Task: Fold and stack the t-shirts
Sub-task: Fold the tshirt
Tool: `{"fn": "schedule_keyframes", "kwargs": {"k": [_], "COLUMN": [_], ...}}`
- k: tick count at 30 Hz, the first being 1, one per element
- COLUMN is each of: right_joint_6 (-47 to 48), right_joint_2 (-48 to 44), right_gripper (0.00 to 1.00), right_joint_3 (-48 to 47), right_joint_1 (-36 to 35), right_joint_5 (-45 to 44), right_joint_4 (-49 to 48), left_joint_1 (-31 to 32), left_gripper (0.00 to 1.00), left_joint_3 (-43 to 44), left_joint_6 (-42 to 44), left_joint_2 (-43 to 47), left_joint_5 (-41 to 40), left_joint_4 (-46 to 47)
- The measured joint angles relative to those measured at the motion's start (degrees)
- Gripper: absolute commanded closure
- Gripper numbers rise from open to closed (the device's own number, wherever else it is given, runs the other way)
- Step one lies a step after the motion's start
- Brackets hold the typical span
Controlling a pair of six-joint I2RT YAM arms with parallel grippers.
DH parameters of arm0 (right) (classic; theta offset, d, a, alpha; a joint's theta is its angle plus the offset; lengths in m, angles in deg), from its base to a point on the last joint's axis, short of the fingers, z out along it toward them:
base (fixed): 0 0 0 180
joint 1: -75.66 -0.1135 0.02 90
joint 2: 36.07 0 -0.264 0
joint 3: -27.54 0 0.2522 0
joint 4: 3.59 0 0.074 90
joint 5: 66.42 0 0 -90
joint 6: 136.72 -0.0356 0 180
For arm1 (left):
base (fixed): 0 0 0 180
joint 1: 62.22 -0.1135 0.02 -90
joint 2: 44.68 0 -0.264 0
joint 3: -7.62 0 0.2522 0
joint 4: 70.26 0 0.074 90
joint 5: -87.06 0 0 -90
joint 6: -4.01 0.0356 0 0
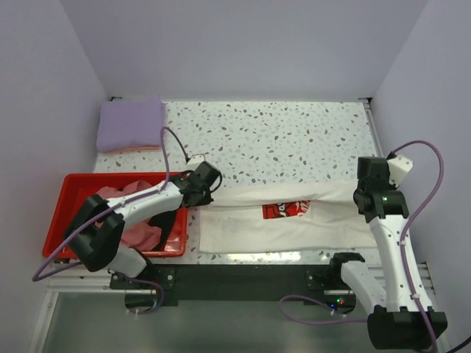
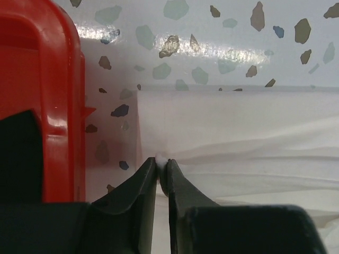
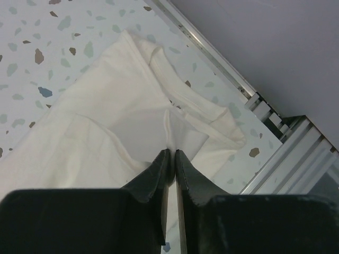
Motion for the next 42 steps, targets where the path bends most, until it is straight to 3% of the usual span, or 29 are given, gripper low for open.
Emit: {"fn": "schedule_keyframes", "kwargs": {"k": [2,3,4,6,7,11,13,15,22,32,42], "right_joint_6": [-1.0,-1.5,-2.2,-3.1,-3.6,-4.0,-4.1,-3.6,-0.4,2.0,1.3], "right_joint_2": [-1.4,-2.5,-3.7,-6.8,-8.4,-14.8,-17.8,-19.8,-17.0,6.2,27.5], "right_gripper": [0.75,0.65,0.59,0.41,0.37,0.31,0.17,0.01,0.01,0.01,0.01], "right_joint_3": [0.0,0.0,0.0,-0.1,-0.2,-1.9,-3.0,-3.5,-3.6,-2.2,-1.8], "right_joint_1": [0.0,0.0,0.0,0.0,0.0,0.0,0.0,0.0,0.0,0.0,0.0], "right_joint_5": [-0.2,-0.3,-0.3,-0.4,-0.5,-0.5,-0.5,0.2,8.7,25.4,26.8], "right_joint_4": [0.6,0.8,1.2,2.2,2.8,3.9,3.7,3.1,-0.5,-6.8,-11.7], "left_joint_1": [0.5,0.8,1.2,2.3,2.8,4.9,5.6,6.1,6.3,6.3,6.3], "left_gripper": [0.64,0.6,0.49,0.41,0.33,0.19,0.06,0.0,0.0,0.0,0.0], "left_joint_3": [-1.0,-1.4,-1.8,-2.1,-2.1,-1.9,-1.4,-0.8,1.4,4.0,1.6], "left_joint_6": [0.1,-0.1,-0.3,-0.7,-0.9,-1.4,-1.4,-1.4,-0.2,3.1,3.6], "left_joint_2": [0.8,1.3,2.1,3.9,4.9,8.5,9.4,9.4,8.0,-3.5,-6.5], "left_joint_5": [0.0,-0.1,-0.1,-0.2,-0.4,-1.1,-1.3,-1.5,-0.4,4.5,6.8], "left_joint_4": [-0.2,-0.5,-0.8,-1.9,-2.0,-2.5,-3.2,-3.7,-1.9,3.4,5.9]}}
